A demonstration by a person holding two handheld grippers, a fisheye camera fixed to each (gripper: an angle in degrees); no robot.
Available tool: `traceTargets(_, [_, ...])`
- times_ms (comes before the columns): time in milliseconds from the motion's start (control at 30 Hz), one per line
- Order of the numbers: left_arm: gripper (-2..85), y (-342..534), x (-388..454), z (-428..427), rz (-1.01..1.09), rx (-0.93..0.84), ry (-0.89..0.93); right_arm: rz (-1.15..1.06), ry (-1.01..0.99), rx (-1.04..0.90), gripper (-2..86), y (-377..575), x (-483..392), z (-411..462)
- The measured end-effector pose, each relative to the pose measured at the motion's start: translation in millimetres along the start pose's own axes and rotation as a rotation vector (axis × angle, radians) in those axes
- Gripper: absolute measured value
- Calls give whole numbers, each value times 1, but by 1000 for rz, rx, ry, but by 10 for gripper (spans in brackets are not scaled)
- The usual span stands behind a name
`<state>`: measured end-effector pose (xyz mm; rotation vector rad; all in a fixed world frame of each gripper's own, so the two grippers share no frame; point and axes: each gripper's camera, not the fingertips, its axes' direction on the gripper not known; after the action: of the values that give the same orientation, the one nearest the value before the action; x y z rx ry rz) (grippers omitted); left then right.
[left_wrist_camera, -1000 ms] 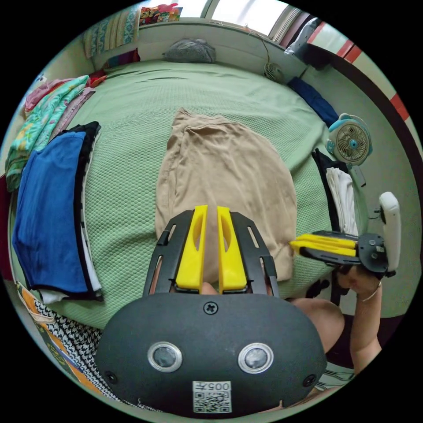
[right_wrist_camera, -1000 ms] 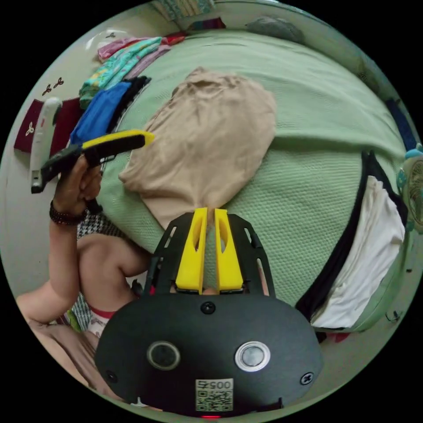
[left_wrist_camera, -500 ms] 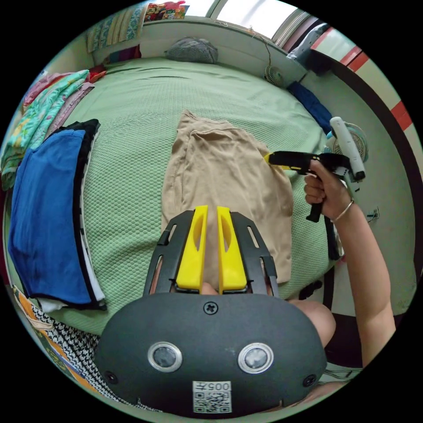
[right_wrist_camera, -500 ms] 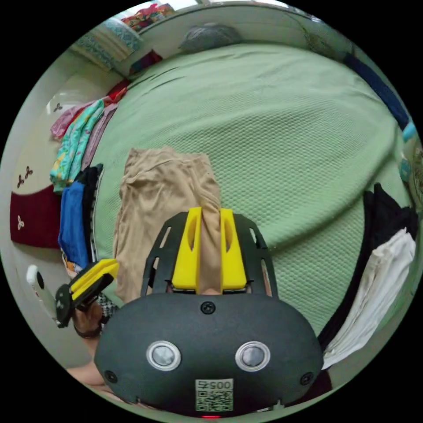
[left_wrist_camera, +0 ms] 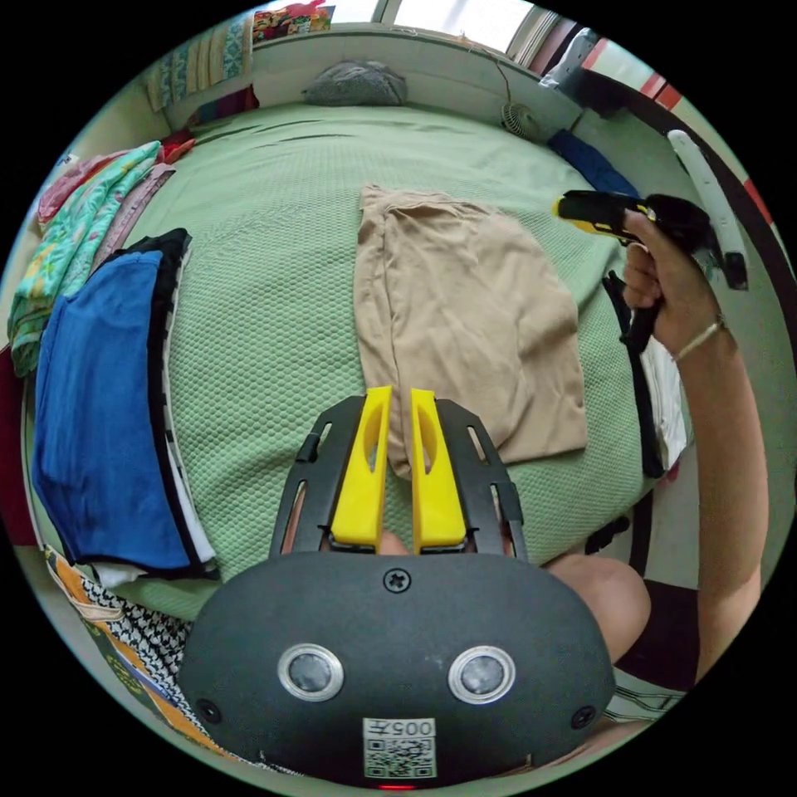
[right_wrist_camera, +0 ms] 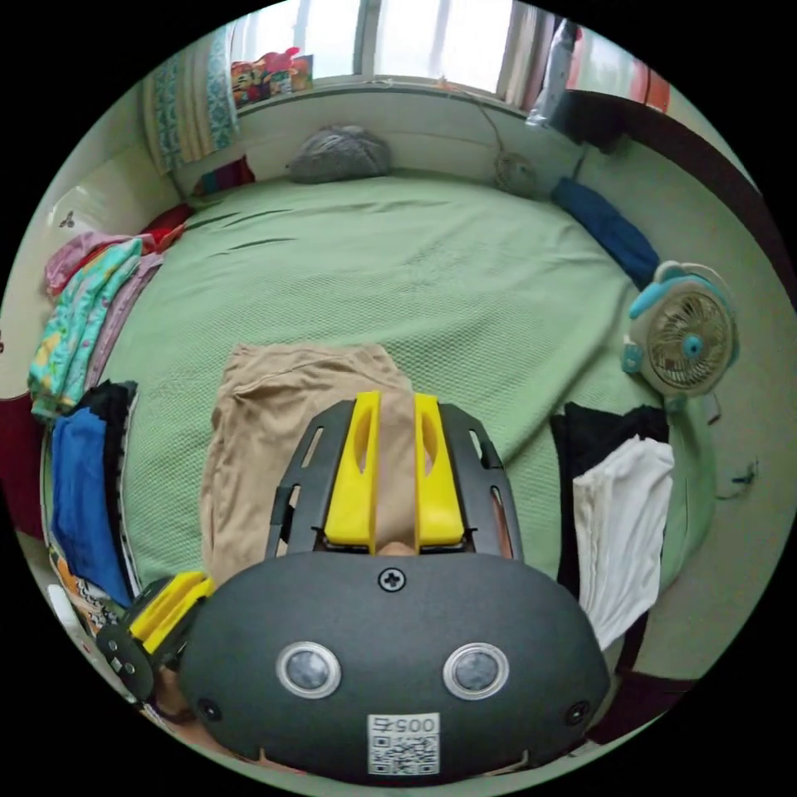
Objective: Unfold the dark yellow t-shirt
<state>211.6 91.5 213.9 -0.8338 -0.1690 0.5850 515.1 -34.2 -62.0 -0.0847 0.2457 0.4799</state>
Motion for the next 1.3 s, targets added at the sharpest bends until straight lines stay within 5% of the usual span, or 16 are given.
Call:
traceTargets(333, [35,15,10,-7,-24,13,-34,-69,-210,-46,-6,146,-33,-45])
traceTargets(933, [-6,11,19,-22,-43,29,-30,-262,-111,-62,-11,172,-95,-47])
traceTargets(1300, [-6,25,24,-24,-57,6,-33,-162,-160,-35,-10,189,-108,-57])
